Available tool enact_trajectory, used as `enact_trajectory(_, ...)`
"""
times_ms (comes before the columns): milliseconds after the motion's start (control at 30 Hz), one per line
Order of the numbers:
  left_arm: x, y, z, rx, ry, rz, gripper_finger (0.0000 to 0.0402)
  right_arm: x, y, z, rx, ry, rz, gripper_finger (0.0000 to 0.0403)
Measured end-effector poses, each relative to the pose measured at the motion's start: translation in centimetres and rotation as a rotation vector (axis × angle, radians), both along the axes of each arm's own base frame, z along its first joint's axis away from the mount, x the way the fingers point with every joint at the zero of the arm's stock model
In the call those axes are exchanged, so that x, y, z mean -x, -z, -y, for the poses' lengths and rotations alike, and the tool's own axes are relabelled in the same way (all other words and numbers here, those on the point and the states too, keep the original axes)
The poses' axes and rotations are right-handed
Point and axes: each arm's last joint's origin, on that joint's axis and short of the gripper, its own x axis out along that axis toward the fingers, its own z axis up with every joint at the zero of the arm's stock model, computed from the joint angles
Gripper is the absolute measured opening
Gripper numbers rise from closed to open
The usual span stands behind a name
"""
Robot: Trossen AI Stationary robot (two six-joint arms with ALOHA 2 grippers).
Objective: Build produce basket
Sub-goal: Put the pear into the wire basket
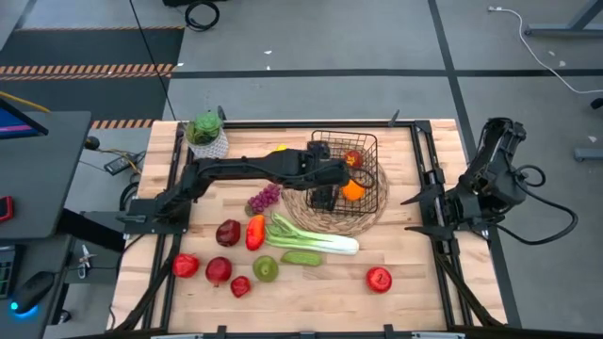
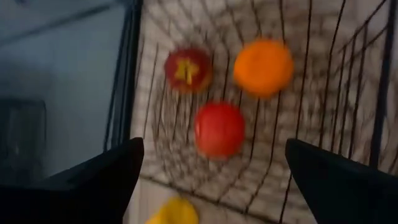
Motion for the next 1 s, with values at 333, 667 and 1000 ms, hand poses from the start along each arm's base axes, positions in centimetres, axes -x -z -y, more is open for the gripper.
enact_trajectory(333, 3.0, -0.4, 1.7, -0.033, -0.104, -0.157, 0.0398, 0.7, 0.0, -0.6, 0.001, -0.050, -0.003, 0.0247)
enact_trajectory(667, 6.0, -2.0, 6.8, -0.005, -0.109, -0.177, 0.0398, 1.1, 0.0, -0.8, -0.007, -0.045, -0.008, 0.0247)
enact_trajectory(1000, 9.3, 1.2, 11.5, -0.051, -0.131, -0.229, 0.0398, 1.6, -0.1, -1.1, -0.046, -0.086, -0.011, 0.0247)
